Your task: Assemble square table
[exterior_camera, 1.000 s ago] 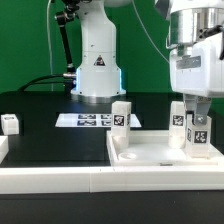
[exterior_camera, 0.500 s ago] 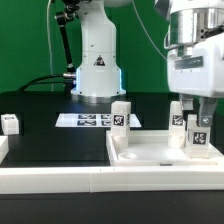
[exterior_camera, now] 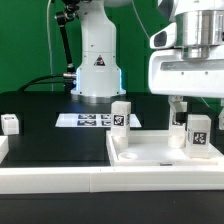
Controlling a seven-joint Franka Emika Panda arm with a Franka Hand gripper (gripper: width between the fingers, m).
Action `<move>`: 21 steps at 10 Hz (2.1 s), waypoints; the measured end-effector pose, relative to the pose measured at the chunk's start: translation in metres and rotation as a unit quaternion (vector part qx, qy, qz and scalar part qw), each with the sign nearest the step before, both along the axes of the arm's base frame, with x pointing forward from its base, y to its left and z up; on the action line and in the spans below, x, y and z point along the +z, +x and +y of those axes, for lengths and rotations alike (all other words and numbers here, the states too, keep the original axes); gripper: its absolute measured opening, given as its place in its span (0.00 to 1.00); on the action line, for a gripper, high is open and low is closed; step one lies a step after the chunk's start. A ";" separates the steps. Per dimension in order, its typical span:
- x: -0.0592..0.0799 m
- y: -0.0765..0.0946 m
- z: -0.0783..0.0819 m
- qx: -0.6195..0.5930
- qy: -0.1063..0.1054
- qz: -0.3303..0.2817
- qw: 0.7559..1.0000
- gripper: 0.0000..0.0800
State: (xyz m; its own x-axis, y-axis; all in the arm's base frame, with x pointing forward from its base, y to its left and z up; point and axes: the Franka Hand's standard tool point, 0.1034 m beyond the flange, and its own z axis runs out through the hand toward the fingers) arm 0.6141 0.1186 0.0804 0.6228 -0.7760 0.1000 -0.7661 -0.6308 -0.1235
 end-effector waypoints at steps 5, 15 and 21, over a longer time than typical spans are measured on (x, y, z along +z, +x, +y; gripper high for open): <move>0.000 0.002 -0.003 0.156 -0.033 0.000 0.987 0.81; 0.001 0.003 -0.003 0.273 -0.062 -0.003 0.960 0.55; 0.000 0.003 -0.006 0.089 -0.031 -0.007 0.995 0.36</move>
Offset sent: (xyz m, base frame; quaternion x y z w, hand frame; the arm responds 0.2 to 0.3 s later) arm 0.0066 0.0066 0.0014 -0.0059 -0.0128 -0.2147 0.9766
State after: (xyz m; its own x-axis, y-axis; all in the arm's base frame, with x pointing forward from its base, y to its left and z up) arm 0.6167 0.1121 0.0809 0.7488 -0.6447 0.1537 -0.6393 -0.7637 -0.0891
